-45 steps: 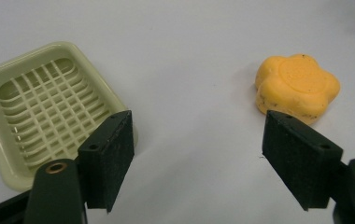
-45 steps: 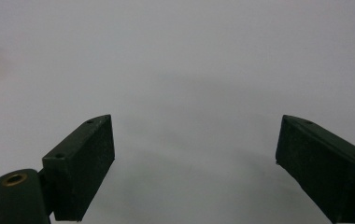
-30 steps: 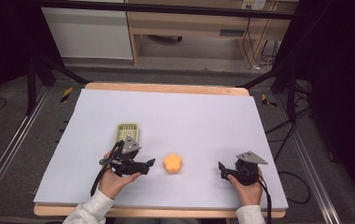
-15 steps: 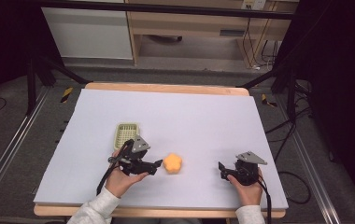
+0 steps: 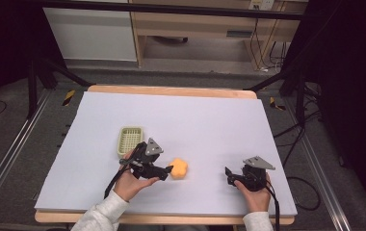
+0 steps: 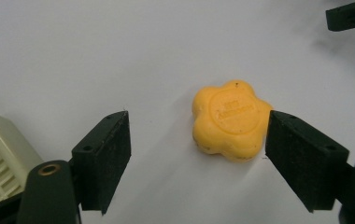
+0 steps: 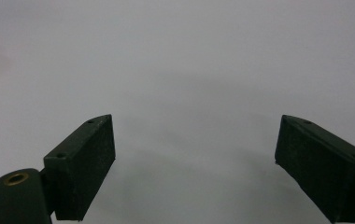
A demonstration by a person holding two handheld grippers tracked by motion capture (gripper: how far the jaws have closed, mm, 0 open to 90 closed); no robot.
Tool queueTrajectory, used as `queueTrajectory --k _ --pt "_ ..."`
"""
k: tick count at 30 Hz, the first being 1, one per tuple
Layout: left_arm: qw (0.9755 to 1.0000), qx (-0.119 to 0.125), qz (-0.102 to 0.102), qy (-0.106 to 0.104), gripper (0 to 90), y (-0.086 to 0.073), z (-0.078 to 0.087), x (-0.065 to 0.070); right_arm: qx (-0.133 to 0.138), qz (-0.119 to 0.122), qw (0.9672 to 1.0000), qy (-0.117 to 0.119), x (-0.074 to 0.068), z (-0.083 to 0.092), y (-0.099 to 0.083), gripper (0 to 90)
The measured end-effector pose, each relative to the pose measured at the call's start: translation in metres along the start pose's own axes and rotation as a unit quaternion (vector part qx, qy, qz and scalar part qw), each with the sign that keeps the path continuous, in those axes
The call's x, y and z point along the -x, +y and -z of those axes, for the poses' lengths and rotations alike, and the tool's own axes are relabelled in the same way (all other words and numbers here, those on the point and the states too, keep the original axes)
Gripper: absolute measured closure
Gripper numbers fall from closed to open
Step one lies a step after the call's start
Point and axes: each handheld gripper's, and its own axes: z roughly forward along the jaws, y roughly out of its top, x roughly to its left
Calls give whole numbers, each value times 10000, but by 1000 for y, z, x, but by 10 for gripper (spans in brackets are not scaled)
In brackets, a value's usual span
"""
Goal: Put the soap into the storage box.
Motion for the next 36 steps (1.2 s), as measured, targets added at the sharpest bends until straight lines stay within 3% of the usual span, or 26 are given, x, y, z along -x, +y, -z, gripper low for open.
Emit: queueTrajectory --k 26,36 --pt "9988 -423 -191 -173 196 11 -26 13 -18 9 10000 15 0 0 0 127" --pt "9973 -603 -368 -218 194 14 -35 19 -27 15 10000 18 0 0 0 128"
